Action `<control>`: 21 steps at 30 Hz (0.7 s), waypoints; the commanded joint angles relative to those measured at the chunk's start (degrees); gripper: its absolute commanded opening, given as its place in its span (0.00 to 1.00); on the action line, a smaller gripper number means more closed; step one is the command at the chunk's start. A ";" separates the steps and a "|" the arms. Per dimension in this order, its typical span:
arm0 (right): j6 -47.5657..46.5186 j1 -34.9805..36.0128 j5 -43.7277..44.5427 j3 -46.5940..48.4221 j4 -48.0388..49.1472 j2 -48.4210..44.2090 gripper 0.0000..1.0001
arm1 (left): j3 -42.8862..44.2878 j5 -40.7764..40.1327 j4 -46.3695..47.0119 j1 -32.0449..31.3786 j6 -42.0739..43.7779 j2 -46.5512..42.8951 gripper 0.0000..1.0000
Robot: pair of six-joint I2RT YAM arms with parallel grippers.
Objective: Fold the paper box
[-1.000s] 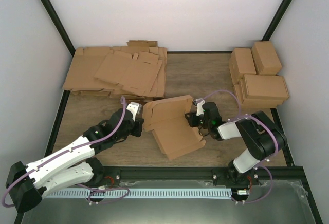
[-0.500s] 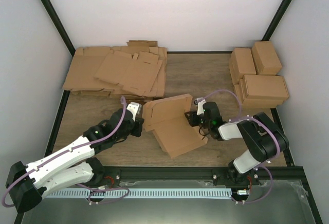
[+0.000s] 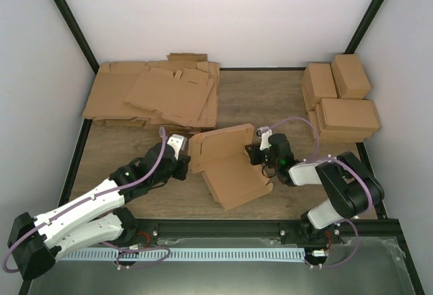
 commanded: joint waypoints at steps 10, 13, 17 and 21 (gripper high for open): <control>0.82 0.13 3.05 -3.26 0.46 -7.46 0.34 | 4.77 2.40 -0.13 -0.20 1.21 2.16 0.04; -0.20 0.10 3.45 -3.63 -0.97 -9.82 0.46 | 7.84 2.66 -2.97 -0.24 2.25 2.62 0.04; -1.69 0.14 4.99 -4.91 -2.70 -15.79 0.50 | 13.03 4.24 -7.80 -0.20 3.74 3.33 0.04; -4.75 0.13 5.75 -4.18 -7.45 -22.55 0.55 | 18.05 6.19 -13.33 -0.18 4.78 5.63 0.04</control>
